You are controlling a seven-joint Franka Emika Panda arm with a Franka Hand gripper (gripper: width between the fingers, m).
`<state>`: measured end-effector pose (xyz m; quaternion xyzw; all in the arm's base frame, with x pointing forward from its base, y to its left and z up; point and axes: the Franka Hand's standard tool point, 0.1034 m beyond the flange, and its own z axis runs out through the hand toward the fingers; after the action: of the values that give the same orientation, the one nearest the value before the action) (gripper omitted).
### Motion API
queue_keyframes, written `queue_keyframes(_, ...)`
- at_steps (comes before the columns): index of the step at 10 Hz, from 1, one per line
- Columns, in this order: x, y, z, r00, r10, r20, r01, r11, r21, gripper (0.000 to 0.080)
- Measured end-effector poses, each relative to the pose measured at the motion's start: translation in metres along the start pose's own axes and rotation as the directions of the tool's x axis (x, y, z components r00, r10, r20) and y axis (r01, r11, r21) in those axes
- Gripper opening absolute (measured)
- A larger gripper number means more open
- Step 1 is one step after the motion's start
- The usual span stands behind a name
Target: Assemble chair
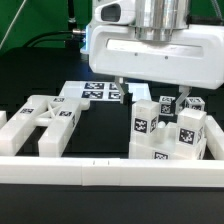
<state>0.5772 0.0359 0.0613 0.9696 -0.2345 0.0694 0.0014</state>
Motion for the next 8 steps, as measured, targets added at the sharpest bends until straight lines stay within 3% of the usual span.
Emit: queue_keyframes(8,-0.007,0.001,0.039,0.999,-0.026,-0.043,0.025,0.999,-0.021,0.0649)
